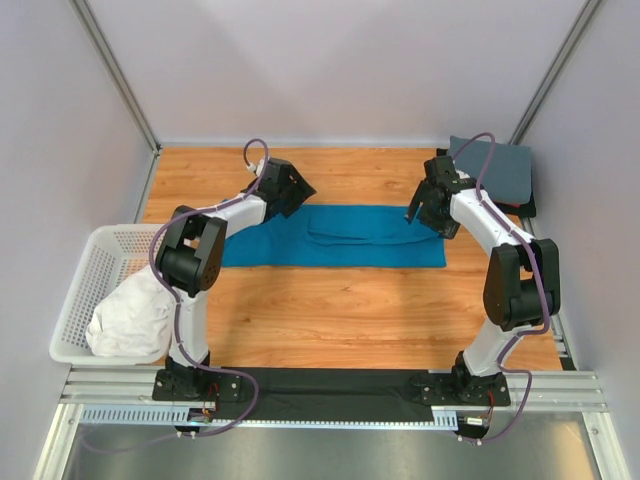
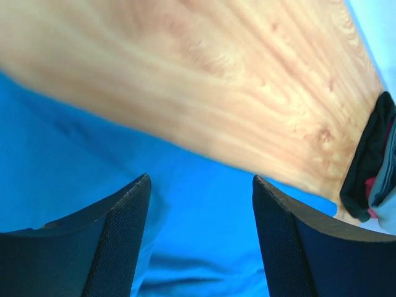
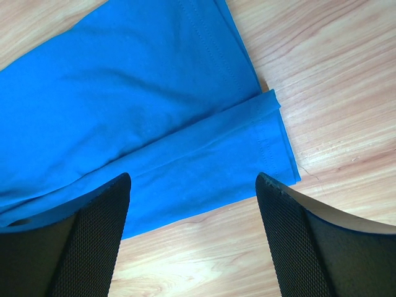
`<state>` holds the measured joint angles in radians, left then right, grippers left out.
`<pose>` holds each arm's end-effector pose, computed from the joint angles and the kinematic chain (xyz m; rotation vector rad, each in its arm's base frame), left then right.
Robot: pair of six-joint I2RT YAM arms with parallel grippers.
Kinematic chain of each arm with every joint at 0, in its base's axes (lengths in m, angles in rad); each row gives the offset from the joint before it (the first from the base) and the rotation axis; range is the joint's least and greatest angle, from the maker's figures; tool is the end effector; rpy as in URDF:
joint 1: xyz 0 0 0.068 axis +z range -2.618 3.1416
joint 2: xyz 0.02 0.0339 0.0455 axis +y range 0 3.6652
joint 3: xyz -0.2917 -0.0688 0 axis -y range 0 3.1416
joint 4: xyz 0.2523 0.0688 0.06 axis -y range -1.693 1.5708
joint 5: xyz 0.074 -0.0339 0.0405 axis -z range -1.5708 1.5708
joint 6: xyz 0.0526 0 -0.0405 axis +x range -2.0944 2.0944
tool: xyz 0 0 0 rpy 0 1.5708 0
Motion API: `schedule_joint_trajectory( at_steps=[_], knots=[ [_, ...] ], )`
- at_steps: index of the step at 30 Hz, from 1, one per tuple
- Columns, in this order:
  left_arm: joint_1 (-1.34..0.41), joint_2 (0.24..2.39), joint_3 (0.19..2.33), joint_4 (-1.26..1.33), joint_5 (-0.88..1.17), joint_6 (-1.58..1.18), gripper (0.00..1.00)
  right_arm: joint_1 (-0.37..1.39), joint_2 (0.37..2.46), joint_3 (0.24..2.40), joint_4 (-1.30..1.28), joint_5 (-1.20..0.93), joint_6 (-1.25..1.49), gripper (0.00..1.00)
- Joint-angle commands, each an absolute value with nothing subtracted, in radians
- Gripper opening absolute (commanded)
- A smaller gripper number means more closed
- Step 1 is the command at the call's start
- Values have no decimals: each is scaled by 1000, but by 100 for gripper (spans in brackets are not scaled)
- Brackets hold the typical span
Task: Fold and stack the t-shirts
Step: Fold the tshirt
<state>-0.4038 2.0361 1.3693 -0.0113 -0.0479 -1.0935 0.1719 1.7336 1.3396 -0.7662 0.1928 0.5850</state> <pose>0.4468 -0.1882 0.1859 -0.8224 2.2097 -0.7266 0.3696 0.0539 0.2447 0.6048 2.6220 -0.0348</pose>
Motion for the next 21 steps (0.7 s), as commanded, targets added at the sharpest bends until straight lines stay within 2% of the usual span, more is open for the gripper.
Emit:
schedule_joint_trajectory(
  at_steps=[1, 8, 11, 15, 21],
  knots=[
    [-397, 2083, 1465, 5, -66, -1048, 74, 173, 1732, 1371, -759, 216, 574, 83],
    [-383, 1962, 1443, -21, -68, -951, 78, 167, 1697, 1365, -770, 212, 571, 84],
    [-388, 1853, 1401, -78, -40, -954, 81, 129, 1677, 1324, -753, 120, 627, 84],
    [-452, 1688, 1247, -127, -98, -1055, 86, 94, 1622, 1214, -657, 37, 710, 84],
    [-555, 1635, 1114, -157, -193, -1225, 88, 94, 1631, 1167, -607, 15, 733, 84]
  ],
)
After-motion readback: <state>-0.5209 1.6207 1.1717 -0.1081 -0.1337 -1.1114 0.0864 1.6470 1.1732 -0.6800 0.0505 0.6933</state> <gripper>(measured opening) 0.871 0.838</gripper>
